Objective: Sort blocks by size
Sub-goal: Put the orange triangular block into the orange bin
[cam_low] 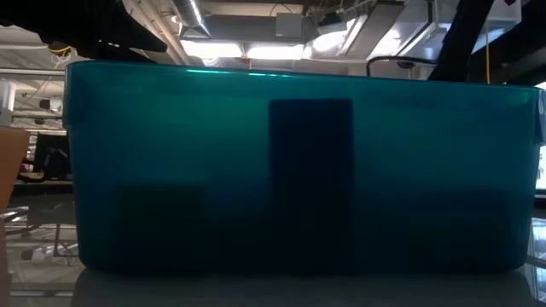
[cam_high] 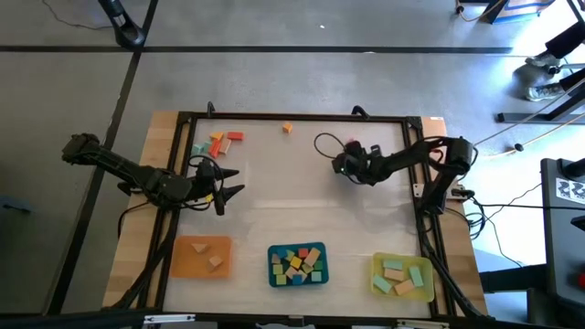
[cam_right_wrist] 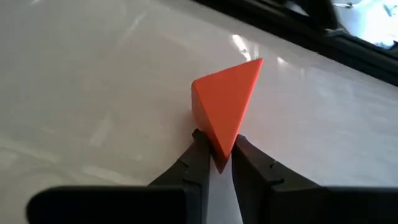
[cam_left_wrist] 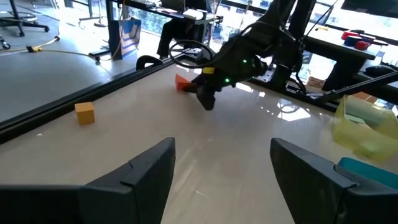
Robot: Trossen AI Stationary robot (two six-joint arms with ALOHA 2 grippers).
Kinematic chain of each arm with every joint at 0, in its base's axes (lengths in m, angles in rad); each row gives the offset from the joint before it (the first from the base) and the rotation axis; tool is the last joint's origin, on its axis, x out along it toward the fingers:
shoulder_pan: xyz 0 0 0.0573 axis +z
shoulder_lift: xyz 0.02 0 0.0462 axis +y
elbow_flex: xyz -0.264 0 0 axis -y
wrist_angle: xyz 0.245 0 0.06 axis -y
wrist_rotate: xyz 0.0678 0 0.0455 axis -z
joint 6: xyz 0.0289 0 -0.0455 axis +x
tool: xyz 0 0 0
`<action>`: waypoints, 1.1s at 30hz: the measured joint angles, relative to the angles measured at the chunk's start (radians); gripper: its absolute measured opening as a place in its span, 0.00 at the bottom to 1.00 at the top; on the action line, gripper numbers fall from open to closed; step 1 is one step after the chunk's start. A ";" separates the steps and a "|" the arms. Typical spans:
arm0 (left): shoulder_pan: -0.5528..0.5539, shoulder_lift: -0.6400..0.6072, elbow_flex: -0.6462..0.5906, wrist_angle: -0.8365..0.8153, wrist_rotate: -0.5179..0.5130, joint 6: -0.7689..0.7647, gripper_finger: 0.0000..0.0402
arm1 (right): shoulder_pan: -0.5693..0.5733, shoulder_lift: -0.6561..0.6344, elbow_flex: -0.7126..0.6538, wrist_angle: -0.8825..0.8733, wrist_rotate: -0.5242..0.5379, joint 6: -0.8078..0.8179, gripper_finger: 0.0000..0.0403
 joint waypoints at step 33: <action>0.000 0.000 0.000 0.000 0.000 0.009 0.62 | 0.290 -0.045 0.003 0.487 -0.420 -0.126 0.14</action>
